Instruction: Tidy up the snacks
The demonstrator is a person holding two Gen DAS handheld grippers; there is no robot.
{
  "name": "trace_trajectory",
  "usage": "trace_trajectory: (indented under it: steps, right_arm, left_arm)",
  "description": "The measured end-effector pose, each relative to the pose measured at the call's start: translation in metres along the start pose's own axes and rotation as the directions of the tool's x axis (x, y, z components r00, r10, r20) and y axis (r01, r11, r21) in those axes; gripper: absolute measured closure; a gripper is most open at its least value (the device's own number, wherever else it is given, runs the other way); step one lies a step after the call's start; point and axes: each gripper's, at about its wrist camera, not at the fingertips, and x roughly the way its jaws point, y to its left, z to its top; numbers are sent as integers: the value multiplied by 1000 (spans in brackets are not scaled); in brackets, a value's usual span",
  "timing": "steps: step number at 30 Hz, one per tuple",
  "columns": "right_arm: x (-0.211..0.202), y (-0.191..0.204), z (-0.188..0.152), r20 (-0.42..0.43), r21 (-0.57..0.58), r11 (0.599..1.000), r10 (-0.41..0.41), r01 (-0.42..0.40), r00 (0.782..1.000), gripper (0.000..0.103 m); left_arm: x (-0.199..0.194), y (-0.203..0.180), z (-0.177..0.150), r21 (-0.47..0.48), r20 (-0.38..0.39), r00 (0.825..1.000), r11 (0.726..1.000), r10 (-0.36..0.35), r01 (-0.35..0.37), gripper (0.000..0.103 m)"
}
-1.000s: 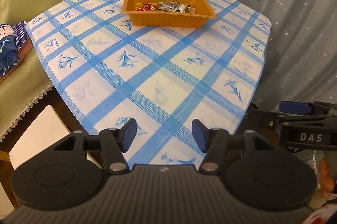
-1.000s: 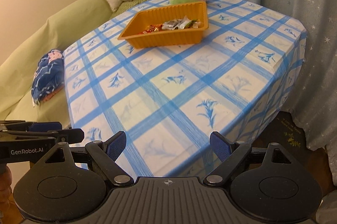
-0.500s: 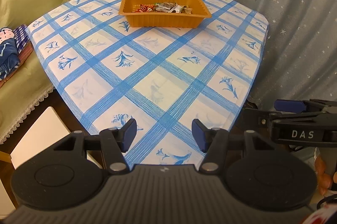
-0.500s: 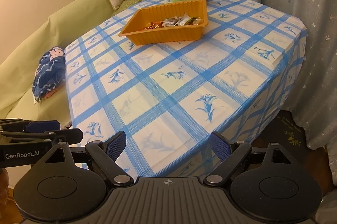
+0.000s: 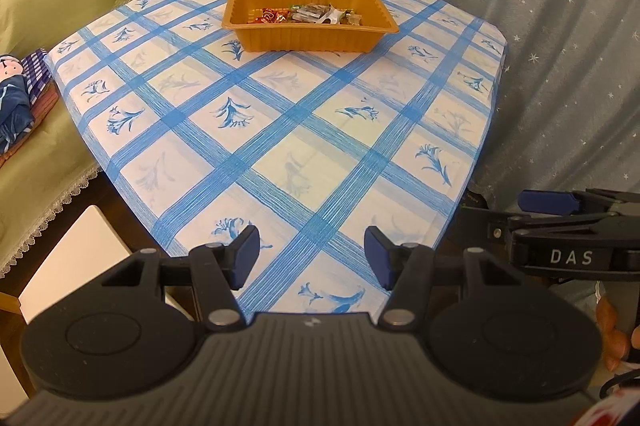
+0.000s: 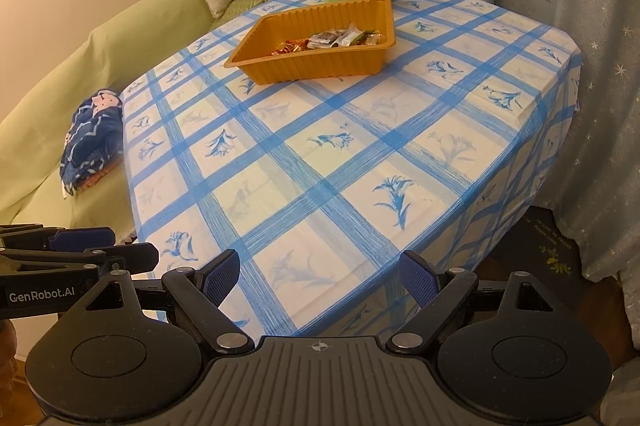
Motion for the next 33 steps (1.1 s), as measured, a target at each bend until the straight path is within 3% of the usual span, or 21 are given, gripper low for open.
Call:
trace_trajectory:
  steps: [33]
  right_arm:
    - [2,1,1,3,1,1000,0,0,1000,17]
  left_arm:
    - [0,2,2,0,3,1000,1000,2,-2,48]
